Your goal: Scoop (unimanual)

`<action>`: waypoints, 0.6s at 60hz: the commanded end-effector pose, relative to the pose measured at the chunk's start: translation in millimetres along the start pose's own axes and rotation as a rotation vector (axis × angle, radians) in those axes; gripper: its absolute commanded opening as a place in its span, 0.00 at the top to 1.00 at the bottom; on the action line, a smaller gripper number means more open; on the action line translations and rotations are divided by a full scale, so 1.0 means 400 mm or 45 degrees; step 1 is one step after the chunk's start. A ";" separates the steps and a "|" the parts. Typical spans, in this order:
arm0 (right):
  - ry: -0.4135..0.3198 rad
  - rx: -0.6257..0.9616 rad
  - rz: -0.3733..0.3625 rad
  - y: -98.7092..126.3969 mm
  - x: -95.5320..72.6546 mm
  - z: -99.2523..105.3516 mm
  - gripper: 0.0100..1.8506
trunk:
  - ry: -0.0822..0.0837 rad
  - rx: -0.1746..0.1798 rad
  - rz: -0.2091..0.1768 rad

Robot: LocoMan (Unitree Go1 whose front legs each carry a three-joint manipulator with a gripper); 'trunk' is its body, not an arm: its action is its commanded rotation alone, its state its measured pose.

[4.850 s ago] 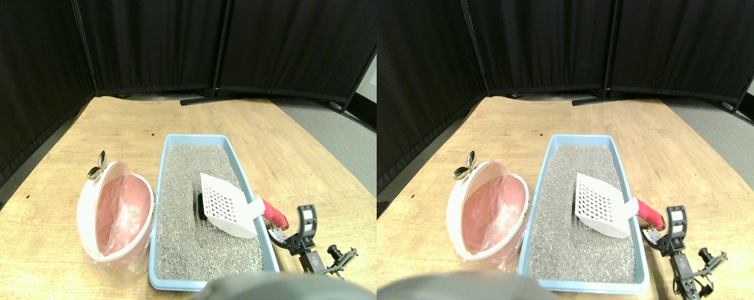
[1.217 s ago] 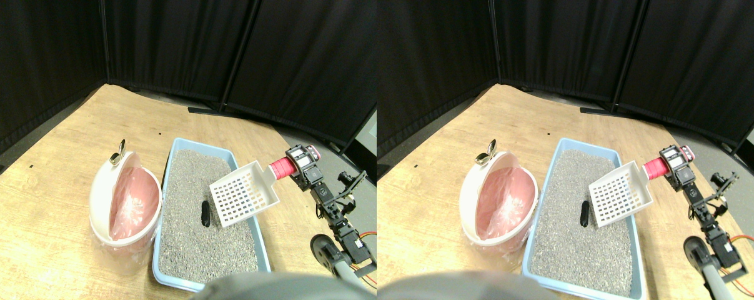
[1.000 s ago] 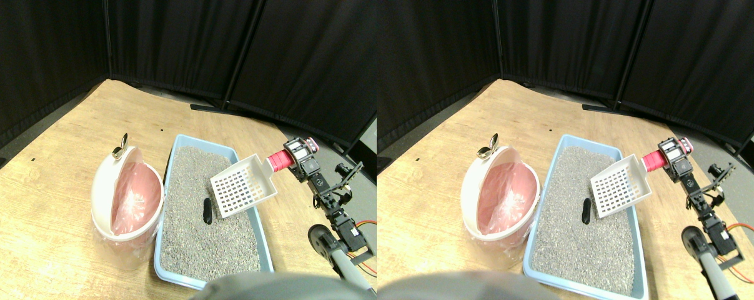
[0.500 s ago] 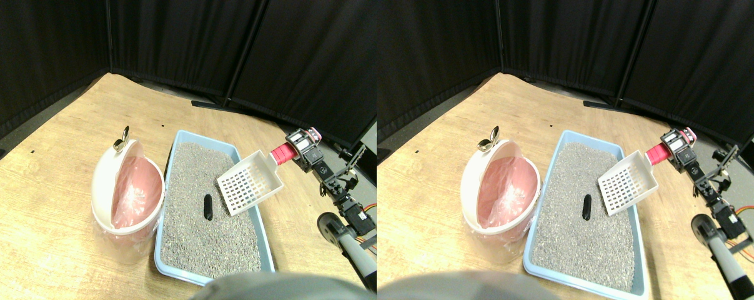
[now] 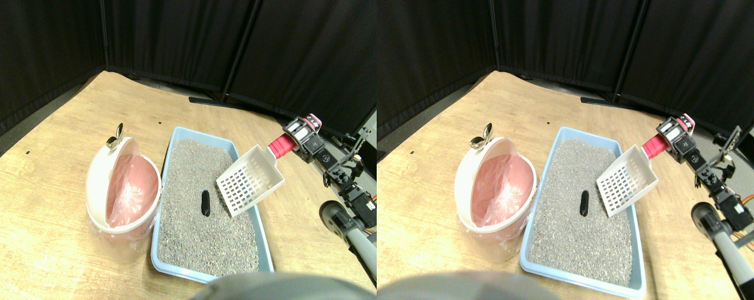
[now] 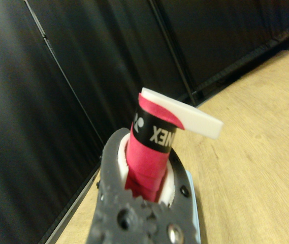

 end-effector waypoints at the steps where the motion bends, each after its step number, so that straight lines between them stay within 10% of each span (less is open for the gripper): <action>1: -0.070 0.003 -0.005 0.002 0.003 0.014 0.97 | 0.027 -0.019 0.016; 36: -0.032 -0.058 0.038 0.043 -0.023 -0.010 0.97 | 0.039 -0.019 0.009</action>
